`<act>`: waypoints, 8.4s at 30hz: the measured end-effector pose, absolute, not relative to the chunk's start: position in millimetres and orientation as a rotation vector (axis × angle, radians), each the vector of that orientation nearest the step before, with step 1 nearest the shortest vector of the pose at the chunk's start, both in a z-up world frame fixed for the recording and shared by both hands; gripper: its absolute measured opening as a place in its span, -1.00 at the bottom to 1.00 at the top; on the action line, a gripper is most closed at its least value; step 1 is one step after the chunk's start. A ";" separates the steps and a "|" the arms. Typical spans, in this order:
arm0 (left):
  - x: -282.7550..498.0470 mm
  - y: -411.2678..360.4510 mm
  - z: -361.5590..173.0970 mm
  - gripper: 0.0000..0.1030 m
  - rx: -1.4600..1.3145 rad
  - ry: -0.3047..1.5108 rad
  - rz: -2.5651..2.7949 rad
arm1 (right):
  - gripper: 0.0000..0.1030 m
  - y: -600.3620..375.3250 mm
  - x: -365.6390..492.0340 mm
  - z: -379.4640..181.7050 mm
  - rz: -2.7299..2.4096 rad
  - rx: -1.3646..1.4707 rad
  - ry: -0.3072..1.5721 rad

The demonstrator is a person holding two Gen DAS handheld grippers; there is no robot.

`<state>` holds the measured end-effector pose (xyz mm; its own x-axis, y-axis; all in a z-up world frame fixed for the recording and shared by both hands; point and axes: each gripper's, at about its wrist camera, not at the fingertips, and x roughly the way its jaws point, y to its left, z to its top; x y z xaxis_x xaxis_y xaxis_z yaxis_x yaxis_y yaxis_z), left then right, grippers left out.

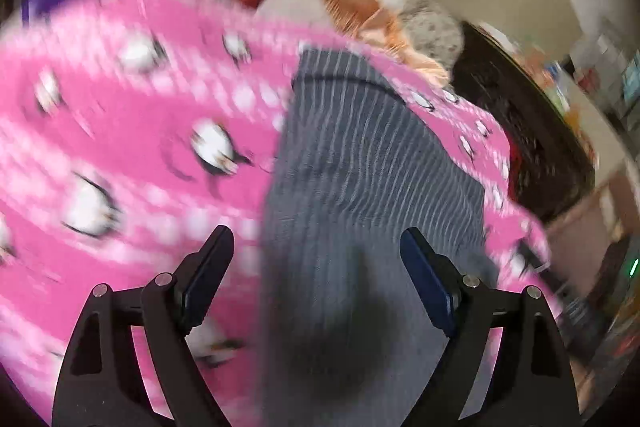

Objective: Fold large clothes

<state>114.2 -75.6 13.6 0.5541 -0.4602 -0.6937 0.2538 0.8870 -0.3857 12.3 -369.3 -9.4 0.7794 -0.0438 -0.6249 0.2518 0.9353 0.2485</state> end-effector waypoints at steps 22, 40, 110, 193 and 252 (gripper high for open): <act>90.0 -93.0 -42.1 0.96 -0.204 0.951 -0.654 | 0.37 -346.9 7.6 -95.5 0.216 0.492 0.850; 96.5 -96.7 -17.1 -0.54 -0.115 0.867 -0.757 | -0.24 -337.1 3.3 -110.6 0.244 0.673 0.856; -167.6 26.6 102.8 0.98 -0.012 0.747 -0.188 | 0.39 -136.4 -202.8 88.1 -0.161 0.063 0.718; -86.4 29.7 34.5 0.99 -0.085 0.808 -0.285 | 0.42 -160.8 -130.7 35.8 0.030 0.112 0.753; -104.4 -5.6 42.4 0.99 0.003 0.951 -0.171 | 0.52 -158.7 -137.4 41.9 -0.032 0.084 0.857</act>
